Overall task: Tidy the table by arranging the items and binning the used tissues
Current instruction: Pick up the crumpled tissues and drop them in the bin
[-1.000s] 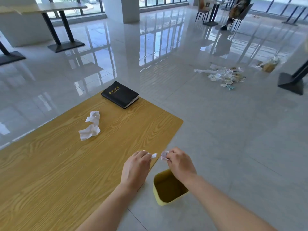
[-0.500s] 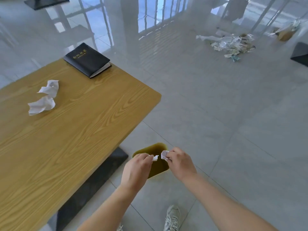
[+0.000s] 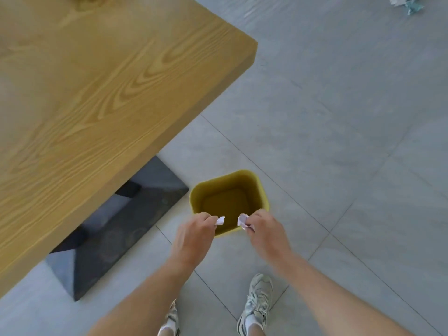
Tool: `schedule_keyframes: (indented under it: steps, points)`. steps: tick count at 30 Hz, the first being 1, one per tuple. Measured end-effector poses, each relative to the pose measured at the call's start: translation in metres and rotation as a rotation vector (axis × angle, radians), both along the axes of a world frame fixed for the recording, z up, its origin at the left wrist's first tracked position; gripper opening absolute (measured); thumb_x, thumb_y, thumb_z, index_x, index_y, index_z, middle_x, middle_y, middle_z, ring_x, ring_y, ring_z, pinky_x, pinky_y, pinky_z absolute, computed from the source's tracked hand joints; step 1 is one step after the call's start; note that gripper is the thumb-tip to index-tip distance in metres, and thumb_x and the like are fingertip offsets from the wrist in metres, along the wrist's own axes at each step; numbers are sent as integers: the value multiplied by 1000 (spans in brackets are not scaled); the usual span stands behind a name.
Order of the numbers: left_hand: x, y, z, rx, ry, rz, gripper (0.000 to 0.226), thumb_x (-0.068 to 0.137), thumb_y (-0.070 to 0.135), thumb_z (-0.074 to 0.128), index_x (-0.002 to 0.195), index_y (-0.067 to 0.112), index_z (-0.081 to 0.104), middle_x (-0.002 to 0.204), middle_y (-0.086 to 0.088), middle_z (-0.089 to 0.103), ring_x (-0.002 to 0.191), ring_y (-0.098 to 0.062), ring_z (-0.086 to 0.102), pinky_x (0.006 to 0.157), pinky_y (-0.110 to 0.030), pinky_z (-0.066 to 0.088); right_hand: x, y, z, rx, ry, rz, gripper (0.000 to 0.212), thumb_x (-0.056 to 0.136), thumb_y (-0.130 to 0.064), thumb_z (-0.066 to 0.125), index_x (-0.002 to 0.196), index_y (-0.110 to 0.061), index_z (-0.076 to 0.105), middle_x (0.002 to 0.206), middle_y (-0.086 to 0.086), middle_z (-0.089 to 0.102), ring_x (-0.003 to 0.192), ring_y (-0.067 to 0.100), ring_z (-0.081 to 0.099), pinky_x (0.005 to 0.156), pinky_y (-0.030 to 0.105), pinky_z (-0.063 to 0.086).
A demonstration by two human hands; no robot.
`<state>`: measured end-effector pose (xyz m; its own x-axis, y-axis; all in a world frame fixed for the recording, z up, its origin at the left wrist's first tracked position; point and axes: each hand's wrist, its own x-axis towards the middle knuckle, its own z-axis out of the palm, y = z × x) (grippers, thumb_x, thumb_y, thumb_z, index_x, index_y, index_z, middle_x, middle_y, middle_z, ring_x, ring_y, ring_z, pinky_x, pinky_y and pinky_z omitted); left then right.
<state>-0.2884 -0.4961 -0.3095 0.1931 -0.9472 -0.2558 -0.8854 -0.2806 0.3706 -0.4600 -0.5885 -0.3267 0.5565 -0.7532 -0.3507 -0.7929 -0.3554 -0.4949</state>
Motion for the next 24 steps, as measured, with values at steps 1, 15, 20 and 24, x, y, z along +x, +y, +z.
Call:
schedule_keyframes:
  steps: [1,15,20,24]
  points:
    - [1,0,-12,19,-2,2,11,83,14,75,94,13,75,78,-2,70,62,-17,63,53,-25,53,0,-1,-13,18,13,0,14,95,-20,58,92,-23,72,84,-4,50,70,16,49,60,25,33]
    - [14,-28,-138,83,-111,-69,22,100,20,51,113,20,68,96,3,66,82,-17,58,64,-30,52,17,-31,-128,115,136,-61,28,93,-14,50,73,-33,52,86,3,48,72,25,51,60,29,32]
    - [13,-34,-152,100,-109,-25,22,101,21,49,117,20,65,102,2,66,89,-18,58,64,-30,50,25,-39,-139,109,135,-93,17,96,-20,51,86,-24,63,90,3,50,76,23,53,64,28,34]
    - [11,-32,-151,42,-97,35,38,92,16,61,130,14,57,123,-5,64,113,-26,58,87,-38,52,28,-44,-143,105,121,-111,31,94,-32,58,122,-19,59,107,6,56,96,25,57,74,30,43]
